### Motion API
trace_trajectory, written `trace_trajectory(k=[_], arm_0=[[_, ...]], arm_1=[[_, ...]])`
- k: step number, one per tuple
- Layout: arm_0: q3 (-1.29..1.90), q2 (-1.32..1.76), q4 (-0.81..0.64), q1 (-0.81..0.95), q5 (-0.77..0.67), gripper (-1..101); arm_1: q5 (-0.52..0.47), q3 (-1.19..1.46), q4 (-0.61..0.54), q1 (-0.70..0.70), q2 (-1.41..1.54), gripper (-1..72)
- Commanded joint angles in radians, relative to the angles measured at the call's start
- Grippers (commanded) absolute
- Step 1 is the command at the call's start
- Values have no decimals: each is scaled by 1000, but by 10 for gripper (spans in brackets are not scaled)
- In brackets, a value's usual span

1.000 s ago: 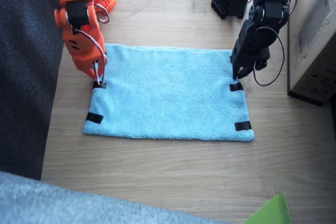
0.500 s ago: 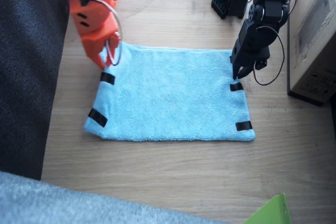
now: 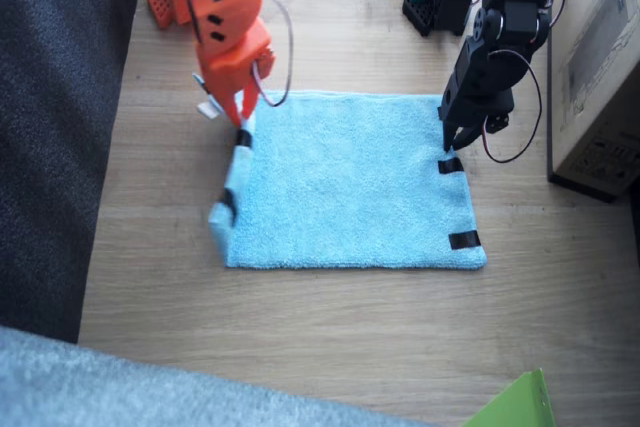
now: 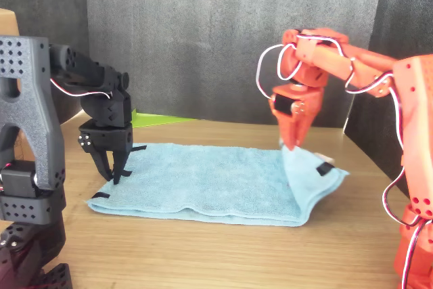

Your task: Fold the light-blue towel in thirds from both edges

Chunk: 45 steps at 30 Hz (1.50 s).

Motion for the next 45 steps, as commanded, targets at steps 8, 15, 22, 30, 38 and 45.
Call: trace_trajectory(k=[8,15,22,30,38,45], arm_0=[[14,41,8,20,-3,-1],[23,49,3,20,-5,-1],[25,51,3,20,-8,-1],[35,58,0,20,-12,-1],[38,61,0,18,-9,-1],[34,72,-2,0,5,-2]], arm_1=[[-5,-230,12,100,-135,-1],[-28,-325,12,186,-212,-1],[-48,-397,12,239,-230,1],[-83,-446,12,308,-247,187],[-92,-425,14,318,-189,233],[-11,-305,12,-38,-115,136]])
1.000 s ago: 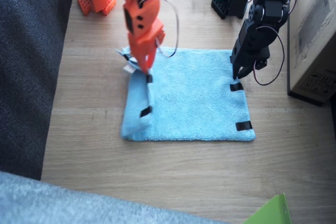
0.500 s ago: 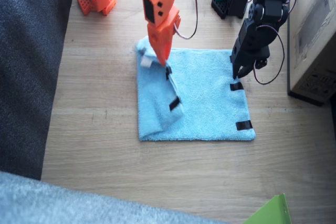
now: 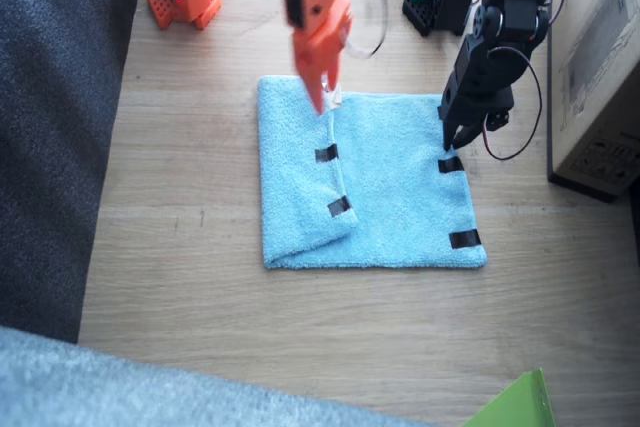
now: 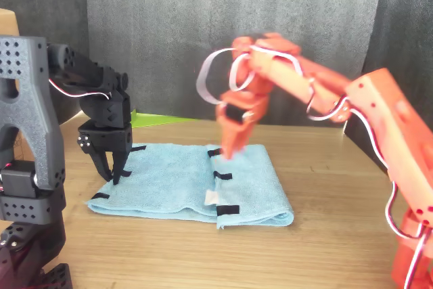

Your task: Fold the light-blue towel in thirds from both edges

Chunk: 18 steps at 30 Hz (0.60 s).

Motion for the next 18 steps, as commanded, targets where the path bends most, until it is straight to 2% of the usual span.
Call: trace_trajectory(k=[1,5,9,18], arm_0=[[-6,55,20,0,25,-2],[-35,101,54,-8,48,-2],[-94,156,120,-25,77,-2],[-236,229,259,-107,110,-2]], arm_1=[[29,49,9,-193,107,129],[9,153,8,-333,164,127],[5,249,0,-407,210,129],[37,439,-94,-453,304,129]])
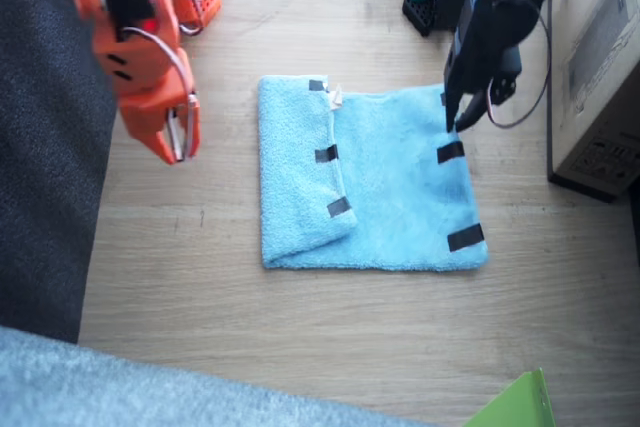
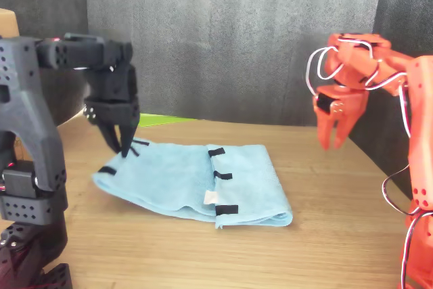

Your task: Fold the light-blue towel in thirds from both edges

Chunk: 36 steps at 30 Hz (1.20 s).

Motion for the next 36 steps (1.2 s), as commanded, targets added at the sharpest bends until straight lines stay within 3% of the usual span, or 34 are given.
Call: trace_trajectory(k=[1,11,27,36], arm_0=[[-69,58,49,-35,20,-2],[-250,-48,124,-199,18,-2],[-752,-411,282,-379,21,-2],[-1230,-709,468,-479,32,-2]], arm_1=[[23,26,-23,5,83,130],[28,107,-28,-14,147,137],[-28,469,-161,-132,365,147],[-51,606,-207,-172,451,153]])
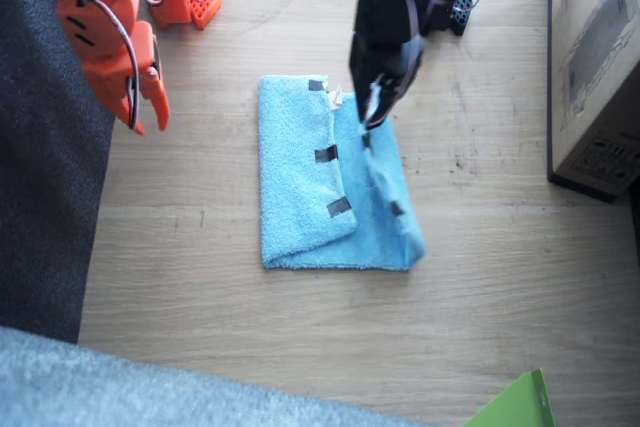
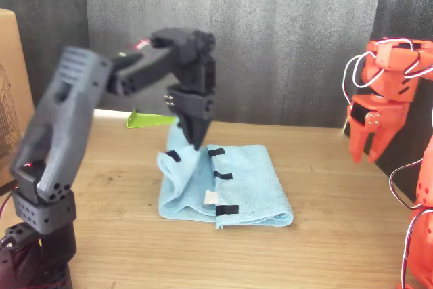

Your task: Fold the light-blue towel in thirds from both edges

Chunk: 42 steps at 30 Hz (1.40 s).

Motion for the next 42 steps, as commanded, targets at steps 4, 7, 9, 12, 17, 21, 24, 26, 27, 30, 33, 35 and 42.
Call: trace_trajectory(k=[4,7,9,12,17,21,24,26,27,30,33,35,42], arm_0=[[-250,-75,44,-72,21,14],[-247,-78,46,-101,35,193],[-230,-63,48,-106,46,251],[-175,0,49,-91,77,285],[-94,147,49,-31,84,284],[5,313,46,146,74,251],[143,442,11,353,55,214],[431,634,-150,482,60,156],[601,749,-249,535,63,120],[1046,1055,-474,658,91,-2],[1387,1341,-594,746,114,-2],[1586,1555,-644,772,114,-3],[2080,2272,-637,830,78,-4]], arm_1=[[6,51,-12,-9,95,161],[8,63,-12,-11,107,170],[9,63,-9,-11,112,171],[14,63,0,-11,121,174],[28,78,12,0,158,174],[34,153,-25,-3,249,153],[20,265,-107,-15,374,103],[11,360,-167,-26,472,50],[3,414,-196,-31,522,28],[-26,618,-304,-54,709,0],[-72,893,-411,-60,991,0],[-97,1035,-454,-83,1164,0],[-123,1344,-313,-92,1782,17]])
